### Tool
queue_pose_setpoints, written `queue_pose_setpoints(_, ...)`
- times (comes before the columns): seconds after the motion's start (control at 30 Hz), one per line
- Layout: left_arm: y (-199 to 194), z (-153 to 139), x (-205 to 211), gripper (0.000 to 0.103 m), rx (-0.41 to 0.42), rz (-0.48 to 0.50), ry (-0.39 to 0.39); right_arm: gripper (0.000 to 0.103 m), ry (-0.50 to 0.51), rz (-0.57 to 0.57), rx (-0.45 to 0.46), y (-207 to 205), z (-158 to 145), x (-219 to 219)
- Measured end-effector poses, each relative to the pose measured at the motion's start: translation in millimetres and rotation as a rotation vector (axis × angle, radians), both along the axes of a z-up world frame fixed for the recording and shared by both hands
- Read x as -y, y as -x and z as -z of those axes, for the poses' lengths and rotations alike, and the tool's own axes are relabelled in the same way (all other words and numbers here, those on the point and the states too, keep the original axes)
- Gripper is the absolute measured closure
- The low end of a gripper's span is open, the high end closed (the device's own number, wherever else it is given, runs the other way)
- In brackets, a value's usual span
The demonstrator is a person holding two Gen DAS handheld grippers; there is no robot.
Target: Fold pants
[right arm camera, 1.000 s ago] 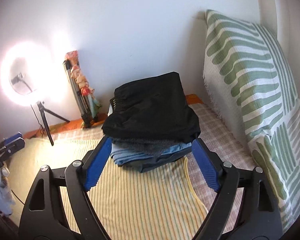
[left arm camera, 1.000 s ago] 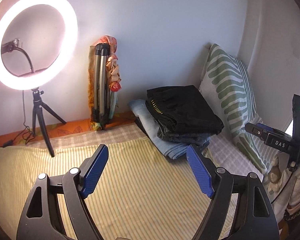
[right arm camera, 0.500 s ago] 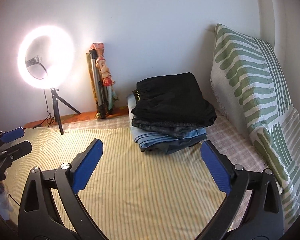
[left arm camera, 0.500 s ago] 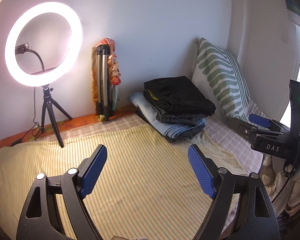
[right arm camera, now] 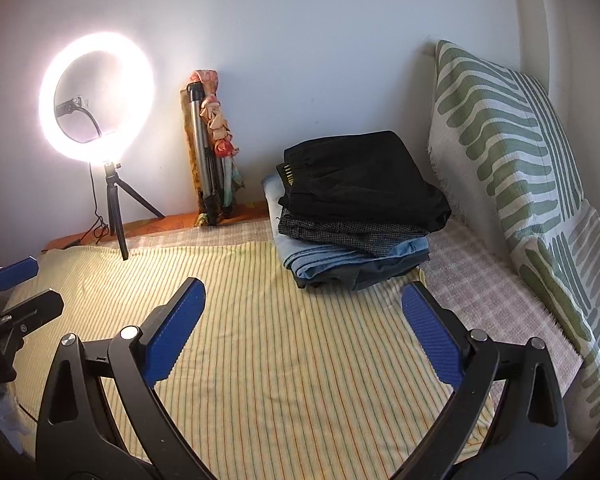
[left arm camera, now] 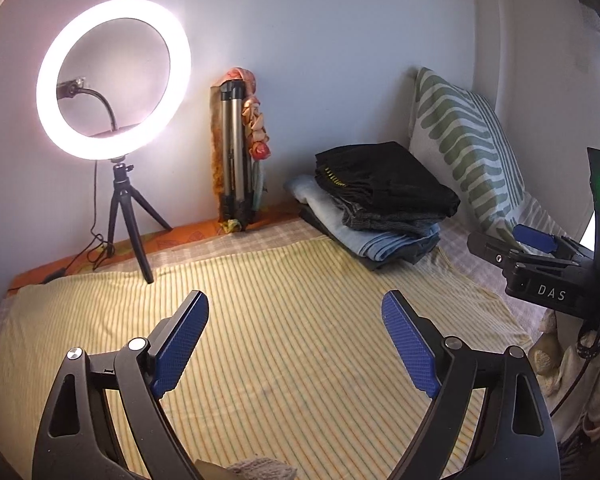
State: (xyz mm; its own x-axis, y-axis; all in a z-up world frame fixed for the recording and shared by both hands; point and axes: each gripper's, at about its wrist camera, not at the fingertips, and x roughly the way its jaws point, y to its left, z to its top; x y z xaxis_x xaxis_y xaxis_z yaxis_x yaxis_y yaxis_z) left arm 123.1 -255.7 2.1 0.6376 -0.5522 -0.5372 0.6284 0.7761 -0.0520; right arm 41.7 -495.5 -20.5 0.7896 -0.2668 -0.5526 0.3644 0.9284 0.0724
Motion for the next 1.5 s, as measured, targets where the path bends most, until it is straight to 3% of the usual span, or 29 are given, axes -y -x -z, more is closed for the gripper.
queue_pose_setpoints(0.27, -1, 9, -1, 0.011, 0.005, 0.0, -0.031, 0.002, 0.033, 0.013, 0.001, -3, 4, -4)
queue_pose_setpoints(1.5, 3, -1, -11, 0.011, 0.0, 0.003, -0.002, 0.002, 0.042, -0.012, -0.019, -13, 12, -17)
